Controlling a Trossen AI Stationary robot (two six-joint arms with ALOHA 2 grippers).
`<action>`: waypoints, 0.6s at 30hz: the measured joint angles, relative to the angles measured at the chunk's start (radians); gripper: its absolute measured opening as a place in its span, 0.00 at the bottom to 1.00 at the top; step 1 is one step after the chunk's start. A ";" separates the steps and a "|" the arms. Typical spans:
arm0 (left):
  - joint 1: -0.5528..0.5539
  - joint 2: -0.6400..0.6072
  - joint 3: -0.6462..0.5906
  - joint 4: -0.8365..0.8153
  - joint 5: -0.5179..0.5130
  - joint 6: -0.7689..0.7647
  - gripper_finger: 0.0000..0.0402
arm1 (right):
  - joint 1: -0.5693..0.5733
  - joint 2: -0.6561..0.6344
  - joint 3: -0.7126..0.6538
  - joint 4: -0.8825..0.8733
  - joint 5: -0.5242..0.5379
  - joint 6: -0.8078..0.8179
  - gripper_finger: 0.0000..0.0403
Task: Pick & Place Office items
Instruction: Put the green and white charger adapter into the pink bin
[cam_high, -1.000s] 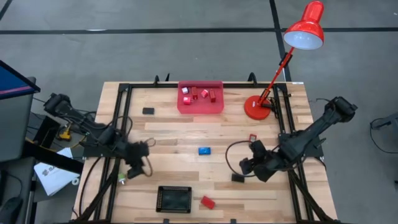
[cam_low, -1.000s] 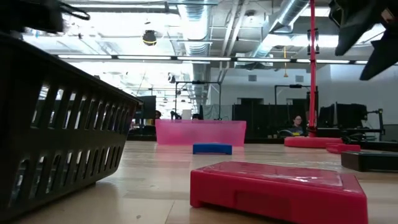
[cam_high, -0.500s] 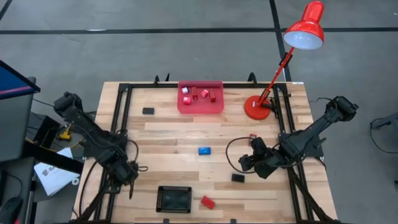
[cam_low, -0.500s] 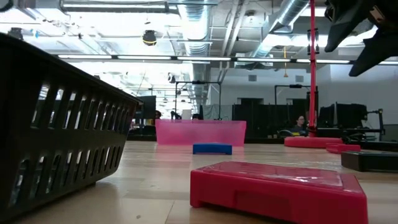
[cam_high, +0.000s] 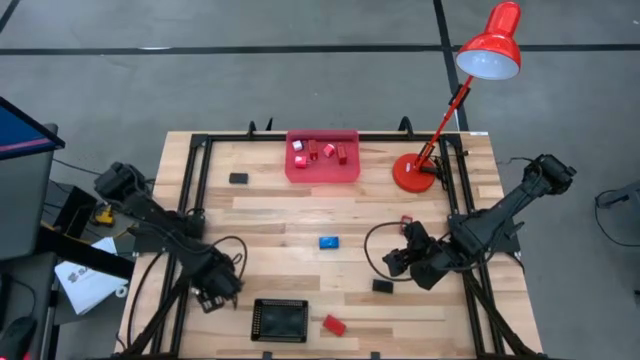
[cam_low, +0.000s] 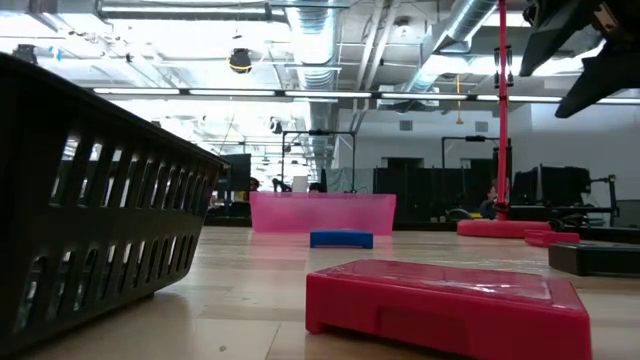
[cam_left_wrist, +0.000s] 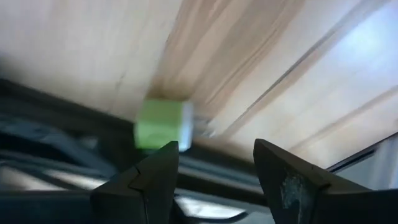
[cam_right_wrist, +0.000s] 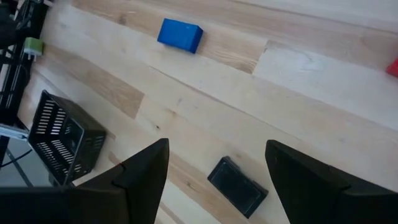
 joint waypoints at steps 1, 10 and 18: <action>0.009 0.006 0.000 0.016 0.000 -0.023 0.51 | 0.002 0.000 0.000 0.000 0.000 0.000 0.65; 0.035 0.043 -0.008 0.013 0.013 -0.237 0.51 | 0.042 0.000 0.000 0.012 0.000 0.009 0.65; 0.015 0.032 -0.008 0.005 0.029 -0.496 0.51 | 0.045 0.000 0.000 0.022 0.001 -0.004 0.65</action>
